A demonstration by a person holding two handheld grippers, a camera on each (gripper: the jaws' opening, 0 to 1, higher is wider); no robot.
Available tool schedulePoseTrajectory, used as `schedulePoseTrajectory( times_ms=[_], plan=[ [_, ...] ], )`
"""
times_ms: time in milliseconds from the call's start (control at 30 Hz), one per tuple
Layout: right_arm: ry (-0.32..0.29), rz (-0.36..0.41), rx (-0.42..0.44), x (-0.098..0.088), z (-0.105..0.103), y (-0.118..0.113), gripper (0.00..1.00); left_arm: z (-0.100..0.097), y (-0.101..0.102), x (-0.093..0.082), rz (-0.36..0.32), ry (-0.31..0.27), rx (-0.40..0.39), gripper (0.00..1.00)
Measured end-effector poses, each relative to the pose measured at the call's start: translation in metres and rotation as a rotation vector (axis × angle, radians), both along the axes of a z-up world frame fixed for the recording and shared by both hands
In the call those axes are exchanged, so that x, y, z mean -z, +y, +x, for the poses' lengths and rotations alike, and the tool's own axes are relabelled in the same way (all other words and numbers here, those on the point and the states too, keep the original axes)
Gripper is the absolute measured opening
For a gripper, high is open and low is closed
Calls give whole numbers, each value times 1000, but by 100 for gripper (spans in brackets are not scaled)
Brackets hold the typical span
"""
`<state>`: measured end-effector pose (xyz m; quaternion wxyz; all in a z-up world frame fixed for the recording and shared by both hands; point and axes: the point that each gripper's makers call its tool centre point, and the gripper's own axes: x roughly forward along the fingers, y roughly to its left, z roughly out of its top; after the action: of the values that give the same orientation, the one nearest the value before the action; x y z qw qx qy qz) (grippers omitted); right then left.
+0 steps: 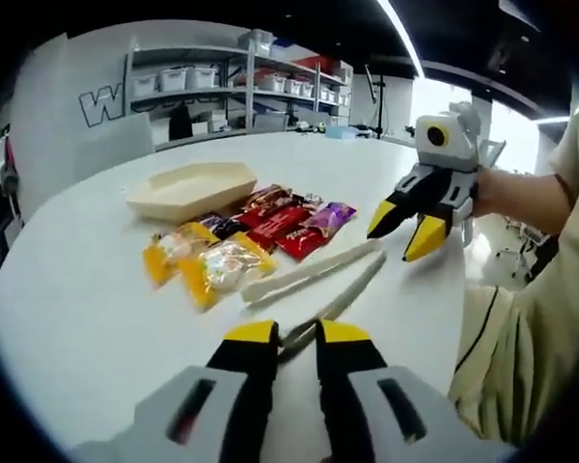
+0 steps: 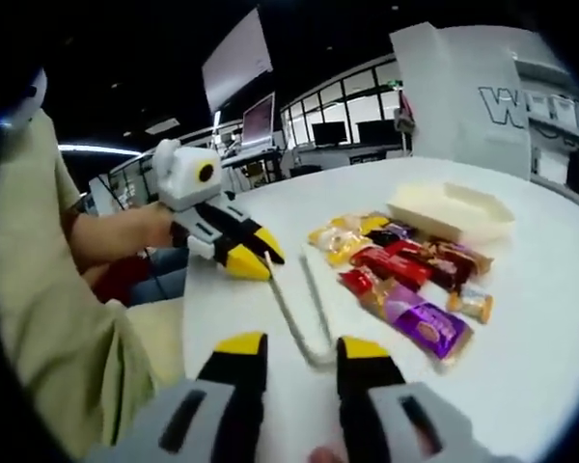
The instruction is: Place the target food into the container with the food tongs after gripping and lifting it, then release it inside without dropping or visibly crushing the food.
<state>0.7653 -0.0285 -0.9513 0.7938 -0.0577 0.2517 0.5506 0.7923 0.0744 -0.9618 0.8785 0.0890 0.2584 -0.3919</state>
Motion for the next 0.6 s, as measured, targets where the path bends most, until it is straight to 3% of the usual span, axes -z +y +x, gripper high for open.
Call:
schedulePoseTrajectory(
  times_ms=[300,433,533,600],
  plan=[
    [4,8,-74,-4,-18,12,22,-4,1,0,-25,3,-3,17],
    [21,26,-130,-8,-28,22,14,-7,-3,0,-35,13,2,17],
    [1,-1,-146,-5,-29,27,20,-7,-3,0,-32,9,5,17],
    [10,35,-143,-12,-28,30,21,-7,-3,-1,-33,10,3,17]
  ],
)
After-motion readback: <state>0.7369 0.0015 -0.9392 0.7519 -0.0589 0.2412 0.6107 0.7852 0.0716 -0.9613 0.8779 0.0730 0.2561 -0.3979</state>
